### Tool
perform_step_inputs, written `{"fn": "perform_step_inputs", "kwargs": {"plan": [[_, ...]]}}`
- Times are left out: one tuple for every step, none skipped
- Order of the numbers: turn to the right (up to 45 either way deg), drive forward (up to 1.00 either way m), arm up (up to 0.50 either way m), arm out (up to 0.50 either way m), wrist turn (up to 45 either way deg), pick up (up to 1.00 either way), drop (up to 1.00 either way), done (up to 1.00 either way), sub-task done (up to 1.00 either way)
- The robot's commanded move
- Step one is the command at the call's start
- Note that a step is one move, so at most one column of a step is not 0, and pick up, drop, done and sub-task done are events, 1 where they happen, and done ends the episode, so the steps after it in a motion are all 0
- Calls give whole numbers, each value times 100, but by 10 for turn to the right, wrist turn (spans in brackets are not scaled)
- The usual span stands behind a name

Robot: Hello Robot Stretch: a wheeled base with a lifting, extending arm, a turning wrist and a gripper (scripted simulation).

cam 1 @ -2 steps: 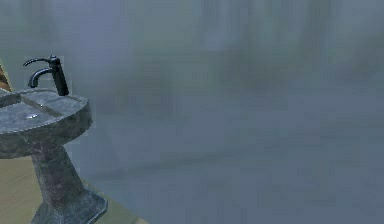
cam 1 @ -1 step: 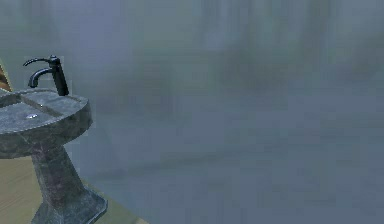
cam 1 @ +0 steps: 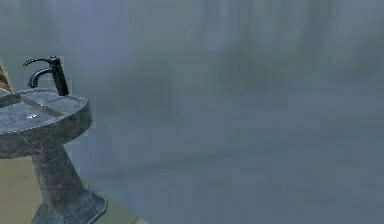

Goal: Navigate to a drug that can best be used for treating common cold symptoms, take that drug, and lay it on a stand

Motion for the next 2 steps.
{"fn": "perform_step_inputs", "kwargs": {"plan": [[0,0,-30,0,0,0,0,0,0],[0,0,0,0,0,100,0,0,0]]}}
